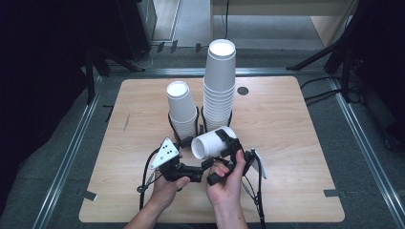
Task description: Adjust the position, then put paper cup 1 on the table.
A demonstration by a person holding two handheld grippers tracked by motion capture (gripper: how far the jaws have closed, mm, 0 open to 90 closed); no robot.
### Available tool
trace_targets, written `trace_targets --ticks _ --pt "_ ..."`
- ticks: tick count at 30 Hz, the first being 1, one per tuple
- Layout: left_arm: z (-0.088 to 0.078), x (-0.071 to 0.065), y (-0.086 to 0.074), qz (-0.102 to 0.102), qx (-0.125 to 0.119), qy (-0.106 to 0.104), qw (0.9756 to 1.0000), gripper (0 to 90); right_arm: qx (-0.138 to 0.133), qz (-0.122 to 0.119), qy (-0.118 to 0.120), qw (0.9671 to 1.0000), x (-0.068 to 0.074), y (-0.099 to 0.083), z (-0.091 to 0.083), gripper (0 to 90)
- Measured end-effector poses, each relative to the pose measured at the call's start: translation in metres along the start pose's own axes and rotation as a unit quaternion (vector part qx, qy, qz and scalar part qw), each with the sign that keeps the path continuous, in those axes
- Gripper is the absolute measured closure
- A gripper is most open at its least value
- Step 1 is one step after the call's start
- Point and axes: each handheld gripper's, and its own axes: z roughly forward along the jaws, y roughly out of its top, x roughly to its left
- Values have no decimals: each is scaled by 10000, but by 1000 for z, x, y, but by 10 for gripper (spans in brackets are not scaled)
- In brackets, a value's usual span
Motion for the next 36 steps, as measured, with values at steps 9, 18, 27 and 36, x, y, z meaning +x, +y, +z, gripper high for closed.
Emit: trace_targets --ticks 9,18,27,36 --pt "-3 4 2 -177 -59 127 9997 0 -102 -205 38 9997 2 6 -4 151" --pt "-9 8 5 -248 -119 243 9993 0 -253 -496 180 9983 7 12 -8 155" --pt "-15 13 6 -233 -134 331 9991 0 -342 -732 233 9965 12 16 -12 155" --pt "-25 21 7 -201 -111 483 9986 0 -492 -1203 189 9913 16 17 -16 151"
